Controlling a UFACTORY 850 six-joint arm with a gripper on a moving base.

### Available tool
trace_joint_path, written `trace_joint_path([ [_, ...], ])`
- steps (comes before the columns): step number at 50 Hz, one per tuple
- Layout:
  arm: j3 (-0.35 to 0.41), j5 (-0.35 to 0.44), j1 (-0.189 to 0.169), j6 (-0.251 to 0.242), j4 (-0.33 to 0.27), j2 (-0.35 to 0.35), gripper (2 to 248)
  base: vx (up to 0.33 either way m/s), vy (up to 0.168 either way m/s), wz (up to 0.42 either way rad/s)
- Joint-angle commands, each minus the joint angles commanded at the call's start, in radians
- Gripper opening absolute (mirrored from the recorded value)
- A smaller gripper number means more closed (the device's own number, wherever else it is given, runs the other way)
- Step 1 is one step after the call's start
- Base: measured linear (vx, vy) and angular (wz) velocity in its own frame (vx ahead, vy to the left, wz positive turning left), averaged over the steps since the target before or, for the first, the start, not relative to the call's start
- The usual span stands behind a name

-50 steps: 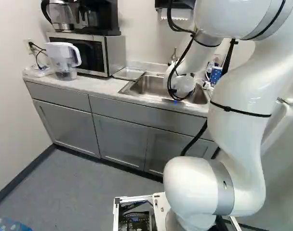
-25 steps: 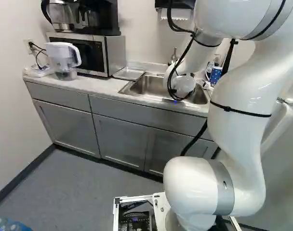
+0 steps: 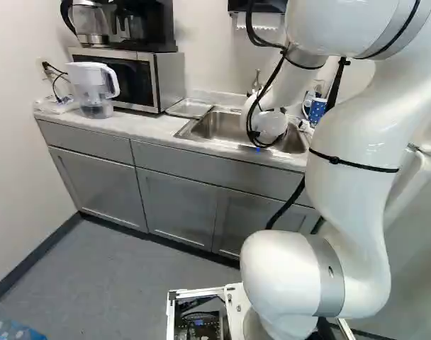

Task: Rinse the cup and place it in the tray

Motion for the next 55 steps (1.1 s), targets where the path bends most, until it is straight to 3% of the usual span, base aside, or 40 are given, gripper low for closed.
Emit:
trace_joint_path([
  [55, 0.0, 0.0, 0.0, 0.0, 0.0, 0.0, 126, 0.0, 0.0, 0.0],
])
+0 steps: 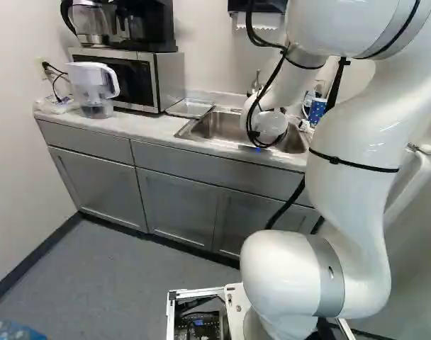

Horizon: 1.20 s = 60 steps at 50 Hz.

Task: Rinse the cup and place it in the tray

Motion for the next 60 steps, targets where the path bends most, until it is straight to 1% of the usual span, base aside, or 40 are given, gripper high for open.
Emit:
trace_joint_path([
  [60, 0.0, 0.0, 0.0, 0.0, 0.0, 0.0, 126, 0.0, 0.0, 0.0],
])
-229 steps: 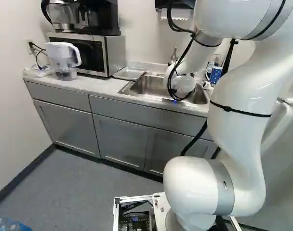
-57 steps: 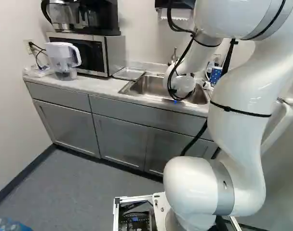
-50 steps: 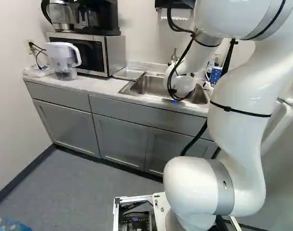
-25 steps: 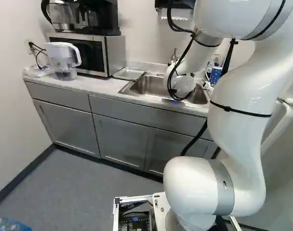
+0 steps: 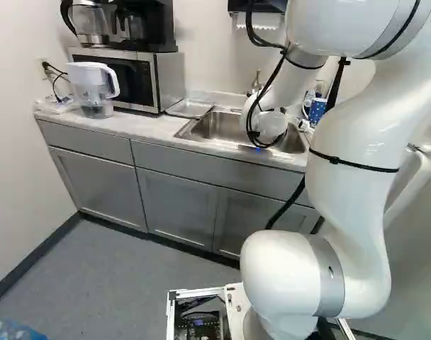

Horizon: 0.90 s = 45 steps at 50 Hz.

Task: Rinse the cup and place it in the tray

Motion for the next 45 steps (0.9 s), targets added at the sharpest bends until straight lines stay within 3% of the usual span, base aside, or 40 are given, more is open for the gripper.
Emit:
trace_joint_path([
  [45, 0.0, 0.0, 0.0, 0.0, 0.0, 0.0, 126, 0.0, 0.0, 0.0],
])
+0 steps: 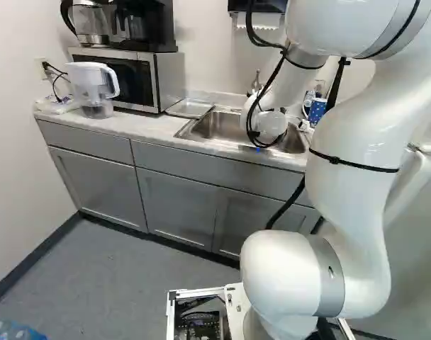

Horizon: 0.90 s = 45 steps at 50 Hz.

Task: Rinse the cup and place it in the tray

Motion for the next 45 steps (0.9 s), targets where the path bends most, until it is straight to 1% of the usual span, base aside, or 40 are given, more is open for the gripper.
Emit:
trace_joint_path([
  [45, 0.0, 0.0, 0.0, 0.0, 0.0, 0.0, 126, 0.0, 0.0, 0.0],
])
